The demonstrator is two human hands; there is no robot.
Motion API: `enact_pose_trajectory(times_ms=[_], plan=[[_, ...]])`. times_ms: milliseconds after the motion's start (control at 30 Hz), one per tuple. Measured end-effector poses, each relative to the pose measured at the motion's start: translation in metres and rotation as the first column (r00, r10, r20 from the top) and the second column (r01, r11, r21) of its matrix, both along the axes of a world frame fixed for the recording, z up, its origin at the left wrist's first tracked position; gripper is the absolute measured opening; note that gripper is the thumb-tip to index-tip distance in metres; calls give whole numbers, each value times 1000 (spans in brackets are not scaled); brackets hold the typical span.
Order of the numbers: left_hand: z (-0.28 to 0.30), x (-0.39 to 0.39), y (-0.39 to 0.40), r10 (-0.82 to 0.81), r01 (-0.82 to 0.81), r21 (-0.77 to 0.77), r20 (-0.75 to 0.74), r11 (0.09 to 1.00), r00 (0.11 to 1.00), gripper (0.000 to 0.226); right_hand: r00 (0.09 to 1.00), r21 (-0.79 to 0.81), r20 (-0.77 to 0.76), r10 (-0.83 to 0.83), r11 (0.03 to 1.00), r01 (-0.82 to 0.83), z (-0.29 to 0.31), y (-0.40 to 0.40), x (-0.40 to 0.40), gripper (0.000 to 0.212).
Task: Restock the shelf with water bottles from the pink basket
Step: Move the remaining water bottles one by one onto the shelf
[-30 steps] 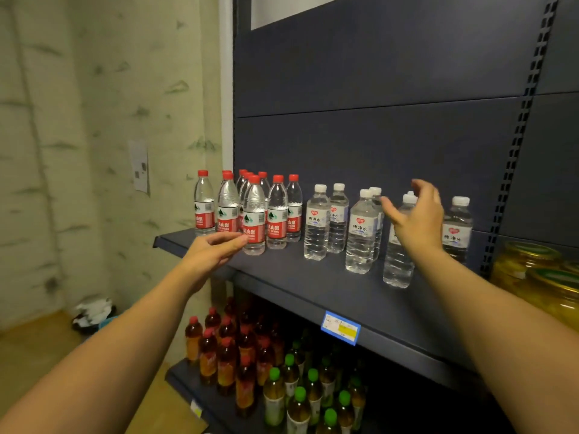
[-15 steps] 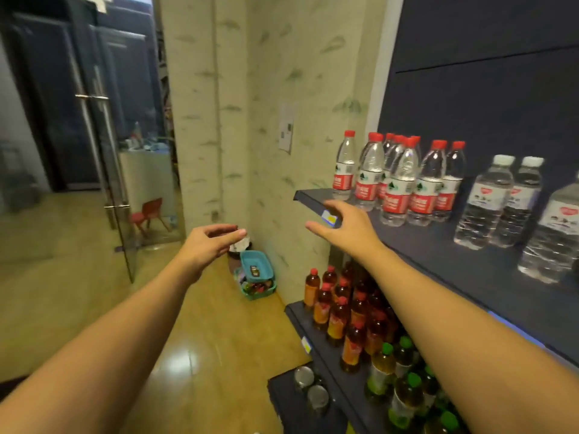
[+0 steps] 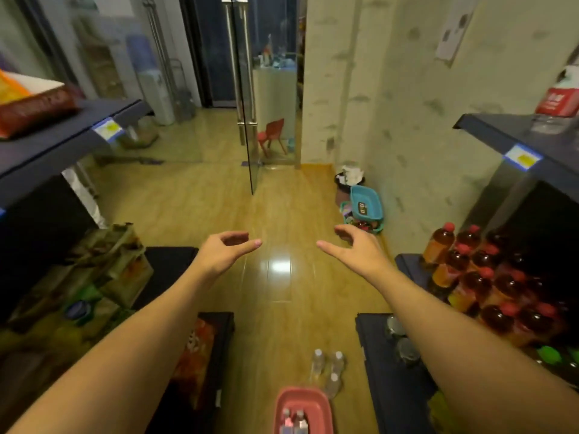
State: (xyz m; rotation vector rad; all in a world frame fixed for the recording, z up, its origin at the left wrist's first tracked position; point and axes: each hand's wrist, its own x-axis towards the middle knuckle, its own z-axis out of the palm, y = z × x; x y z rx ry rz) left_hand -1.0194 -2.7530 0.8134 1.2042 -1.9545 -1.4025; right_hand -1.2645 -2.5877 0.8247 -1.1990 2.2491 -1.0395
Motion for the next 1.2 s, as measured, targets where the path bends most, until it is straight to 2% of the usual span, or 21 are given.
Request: enact_pose_trajectory(times_ms=[100, 200, 400, 500, 567, 667, 700, 767, 800, 900, 1000, 1033, 1133, 1200], plan=[[-45, 1, 6, 18, -20, 46, 54, 999, 998, 60, 992, 39, 122, -37, 999, 33, -49, 1, 2, 84], [-119, 2, 18, 10, -27, 142, 113, 990, 994, 69, 960, 132, 262, -98, 989, 65, -126, 21, 5, 100], [-308, 15, 78, -34, -61, 334, 272, 940, 962, 83, 880, 452, 392, -269, 889, 71, -315, 103, 35, 74], [-399, 27, 116, -74, -83, 453, 317, 888, 945, 80, 815, 578, 452, -364, 815, 43, -404, 137, 56, 76], [-457, 38, 139, -93, -107, 525, 339, 844, 936, 79, 809, 603, 465, -361, 798, 9, -460, 154, 70, 70], [-542, 56, 171, -45, -197, 603, 361, 773, 931, 68, 768, 608, 527, -365, 793, -40, -536, 169, 92, 30], [-571, 61, 181, -22, -230, 620, 371, 751, 928, 59, 759, 601, 542, -360, 798, -50, -564, 172, 98, 26], [-624, 71, 199, -2, -250, 644, 364, 723, 931, 32, 748, 593, 565, -349, 802, -74, -627, 177, 112, 27], [-651, 76, 207, -3, -248, 650, 359, 719, 933, 28, 741, 589, 576, -344, 803, -85, -657, 179, 118, 30], [-725, 89, 221, 33, -274, 654, 355, 705, 934, 29, 705, 587, 615, -353, 802, -110, -744, 174, 138, 42], [-784, 95, 235, 37, -269, 672, 338, 690, 940, 35, 738, 610, 557, -382, 790, -52, -816, 161, 152, 80], [-799, 96, 239, 50, -281, 675, 340, 682, 939, 39, 753, 611, 531, -387, 791, -24, -836, 154, 155, 84], [-830, 92, 251, 54, -279, 687, 330, 670, 942, 48, 778, 602, 452, -437, 793, 96, -880, 132, 159, 65], [-846, 91, 257, 55, -274, 684, 324, 676, 944, 40, 775, 583, 406, -485, 790, 189, -903, 116, 158, 64]])
